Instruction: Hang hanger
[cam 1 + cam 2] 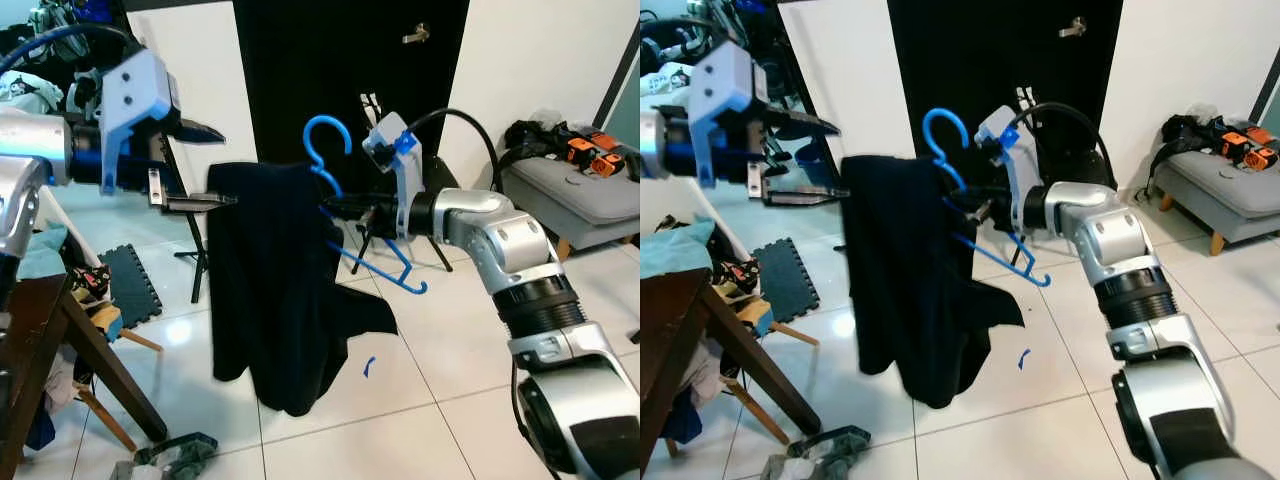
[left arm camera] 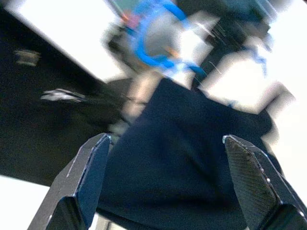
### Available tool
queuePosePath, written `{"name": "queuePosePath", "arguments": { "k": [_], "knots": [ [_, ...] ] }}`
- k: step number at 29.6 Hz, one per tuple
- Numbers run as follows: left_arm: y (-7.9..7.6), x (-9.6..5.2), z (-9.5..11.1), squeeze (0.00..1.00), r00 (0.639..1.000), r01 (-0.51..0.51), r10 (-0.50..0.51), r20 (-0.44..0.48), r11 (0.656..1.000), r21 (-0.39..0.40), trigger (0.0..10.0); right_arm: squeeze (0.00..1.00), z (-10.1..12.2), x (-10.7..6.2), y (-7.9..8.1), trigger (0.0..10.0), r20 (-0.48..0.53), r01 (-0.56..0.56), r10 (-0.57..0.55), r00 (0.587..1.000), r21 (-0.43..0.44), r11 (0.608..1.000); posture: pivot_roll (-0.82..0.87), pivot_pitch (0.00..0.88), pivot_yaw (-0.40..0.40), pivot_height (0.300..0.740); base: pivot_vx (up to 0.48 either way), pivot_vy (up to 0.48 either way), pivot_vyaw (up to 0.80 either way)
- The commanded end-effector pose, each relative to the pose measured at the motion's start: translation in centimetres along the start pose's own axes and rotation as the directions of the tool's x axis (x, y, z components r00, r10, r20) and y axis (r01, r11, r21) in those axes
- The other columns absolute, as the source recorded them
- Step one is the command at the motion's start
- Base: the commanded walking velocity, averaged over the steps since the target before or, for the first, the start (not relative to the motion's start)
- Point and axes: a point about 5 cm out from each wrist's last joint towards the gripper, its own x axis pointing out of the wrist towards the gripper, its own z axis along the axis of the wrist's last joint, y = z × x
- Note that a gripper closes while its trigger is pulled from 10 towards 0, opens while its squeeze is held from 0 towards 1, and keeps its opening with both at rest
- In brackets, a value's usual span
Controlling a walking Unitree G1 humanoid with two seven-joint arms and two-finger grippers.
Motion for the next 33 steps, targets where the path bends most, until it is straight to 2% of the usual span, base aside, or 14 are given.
{"name": "queuePosePath", "arguments": {
  "k": [1,2,3,5,6,7,8,10,11,12,15,27,28,33],
  "knots": [
    [0.3,0.9,-0.4,1.0,0.991,-0.124,0.128,0.029,0.986,-0.109,10.0,0.0,1.8,0.4,0.1,0.0,0.088,0.032,-0.029,0.996,-0.029,0.999,0.01,0.0,0.076,0.74,0.0,0.0,0.0],
    [0.3,0.9,-0.4,1.0,0.991,-0.124,0.128,0.029,0.986,-0.109,10.0,0.0,1.8,0.4,0.1,0.0,0.088,0.032,-0.029,0.996,-0.029,0.999,0.01,0.0,0.076,0.74,0.0,0.0,0.0],
    [-0.2,1.9,-1.3,0.52,0.976,-0.206,0.216,0.024,0.954,-0.218,10.0,0.0,1.9,1.0,0.5,0.0,0.112,0.038,-0.036,0.993,-0.02,0.999,0.0,0.0,0.077,0.74,0.0,0.0,0.0],
    [-0.2,1.9,-1.3,0.52,0.976,-0.206,0.216,0.024,0.954,-0.218,10.0,0.0,1.9,1.0,0.5,0.0,0.112,0.038,-0.036,0.993,-0.02,0.999,0.0,0.0,0.077,0.74,0.0,0.0,0.0],
    [-1.5,3.4,-2.3,0.0,0.951,-0.275,0.307,0.027,0.885,-0.376,10.0,0.0,2.1,1.5,1.1,0.0,0.133,0.033,-0.03,0.991,-0.015,0.999,0.0,0.0,0.07,0.74,0.0,0.0,0.0],
    [-1.5,3.4,-2.3,0.0,0.951,-0.275,0.307,0.027,0.885,-0.376,10.0,0.0,2.1,1.5,1.1,0.0,0.133,0.033,-0.03,0.991,-0.015,0.999,0.0,0.0,0.07,0.74,0.0,0.0,0.0],
    [-2.7,4.6,-3.0,0.0,0.925,-0.322,0.381,0.012,0.797,-0.511,10.0,0.0,2.4,1.9,1.5,0.0,0.15,0.023,-0.021,0.989,-0.013,1.0,0.0,0.0,0.071,0.74,0.0,0.0,0.0],
    [-2.7,4.6,-3.0,0.0,0.925,-0.322,0.381,0.012,0.797,-0.511,10.0,0.0,2.4,1.9,1.5,0.0,0.15,0.023,-0.021,0.989,-0.013,1.0,0.0,0.0,0.071,0.74,0.0,0.0,0.0],
    [-3.7,5.4,-3.7,0.0,0.899,-0.364,0.438,-0.021,0.718,-0.593,10.0,0.0,2.6,2.2,1.7,0.0,0.163,0.015,-0.012,0.987,-0.015,1.0,0.01,0.0,0.072,0.74,0.0,0.0,0.0],
    [-3.7,5.4,-3.7,0.0,0.899,-0.364,0.438,-0.021,0.718,-0.593,10.0,0.0,2.6,2.2,1.7,0.0,0.163,0.015,-0.012,0.987,-0.015,1.0,0.01,0.0,0.072,0.74,0.0,0.0,0.0],
    [-4.3,5.9,-4.4,0.0,0.836,-0.454,0.541,-0.088,0.594,-0.664,10.0,0.0,3.3,2.4,2.0,0.0,0.194,0.005,-0.002,0.981,-0.013,1.0,0.01,0.0,0.077,0.74,0.0,0.0,0.0],
    [-3.8,5.0,-4.7,0.0,0.724,-0.598,0.657,-0.211,0.444,-0.667,10.0,0.0,3.7,2.5,2.1,0.0,0.221,0.012,-0.01,0.975,-0.008,1.0,0.01,0.0,0.082,0.74,0.0,0.0,0.0],
    [-4.0,5.0,-4.5,0.0,0.724,-0.598,0.657,-0.212,0.442,-0.669,1.4,0.0,3.7,2.5,2.1,0.0,0.223,0.013,-0.011,0.975,-0.008,1.0,0.01,0.0,0.083,0.74,0.0,0.0,0.0],
    [-4.9,5.7,-3.9,0.0,0.76,-0.536,0.624,-0.181,0.444,-0.718,0.0,0.0,3.8,2.4,2.1,0.0,0.225,0.016,-0.014,0.974,-0.01,1.0,0.01,0.0,0.084,0.74,0.0,0.0,0.0]
  ]
}}
